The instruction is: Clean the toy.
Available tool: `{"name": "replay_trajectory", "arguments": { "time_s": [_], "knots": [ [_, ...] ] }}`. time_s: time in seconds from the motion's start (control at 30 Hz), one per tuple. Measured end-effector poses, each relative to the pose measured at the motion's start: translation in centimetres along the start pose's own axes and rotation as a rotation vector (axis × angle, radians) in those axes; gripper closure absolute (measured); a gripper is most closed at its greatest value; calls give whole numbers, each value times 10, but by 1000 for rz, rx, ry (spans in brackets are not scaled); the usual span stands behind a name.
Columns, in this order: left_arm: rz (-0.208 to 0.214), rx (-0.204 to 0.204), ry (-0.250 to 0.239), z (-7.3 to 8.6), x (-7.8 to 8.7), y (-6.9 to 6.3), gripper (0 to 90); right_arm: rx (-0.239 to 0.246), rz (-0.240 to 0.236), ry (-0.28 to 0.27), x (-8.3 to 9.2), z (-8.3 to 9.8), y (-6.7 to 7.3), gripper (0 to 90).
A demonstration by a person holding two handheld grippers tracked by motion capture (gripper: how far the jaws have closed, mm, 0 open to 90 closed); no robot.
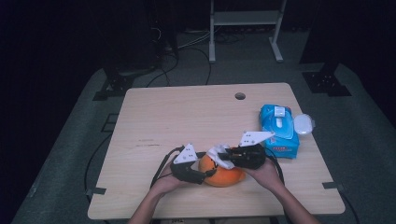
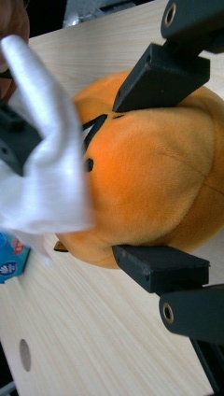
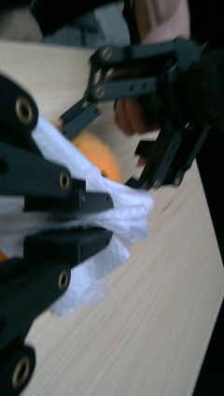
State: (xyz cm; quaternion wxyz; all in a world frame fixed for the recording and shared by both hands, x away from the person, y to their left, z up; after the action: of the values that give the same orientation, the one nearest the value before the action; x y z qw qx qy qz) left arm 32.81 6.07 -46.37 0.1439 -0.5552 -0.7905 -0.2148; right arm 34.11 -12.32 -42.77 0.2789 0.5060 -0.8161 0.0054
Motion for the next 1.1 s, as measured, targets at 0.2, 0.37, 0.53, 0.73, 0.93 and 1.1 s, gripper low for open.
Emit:
{"name": "replay_trajectory", "arguments": {
  "time_s": [0.2, 0.37, 0.53, 0.73, 0.93, 1.1],
  "knots": [
    [-4, -49, 10, 1, 0, -3, 326, 63, 28, 62, -15, -4, 4, 756],
    [1, -35, -1, 1, 0, -3, 326, 46, 34, 52, -8, 1, -2, 847],
    [0, -35, -4, 3, 1, -3, 332, 4, 92, 33, 10, 7, -19, 849],
    [-1, -71, -4, -1, -2, -6, 339, -17, 119, 34, 21, 12, -24, 851],
    [-10, -139, 11, -5, -3, -14, 345, 34, 52, 36, -4, -5, -3, 850],
    [2, -112, 9, 0, -1, -10, 347, 34, 87, 48, -7, -5, -13, 850]
  ]
}}
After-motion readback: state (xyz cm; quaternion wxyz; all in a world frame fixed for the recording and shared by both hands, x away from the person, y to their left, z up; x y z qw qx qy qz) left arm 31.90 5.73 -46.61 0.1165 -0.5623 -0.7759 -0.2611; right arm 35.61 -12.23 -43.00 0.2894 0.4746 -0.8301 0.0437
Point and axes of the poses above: each handheld gripper's, and its own axes: x roughly backward along the jaws, z roughly out of its underside, y roughly to its left, the point moved 4 cm from there along -x, roughly forward along the jaws, and after that the axes turned 11 degrees about -x, right-handed, at the moved point
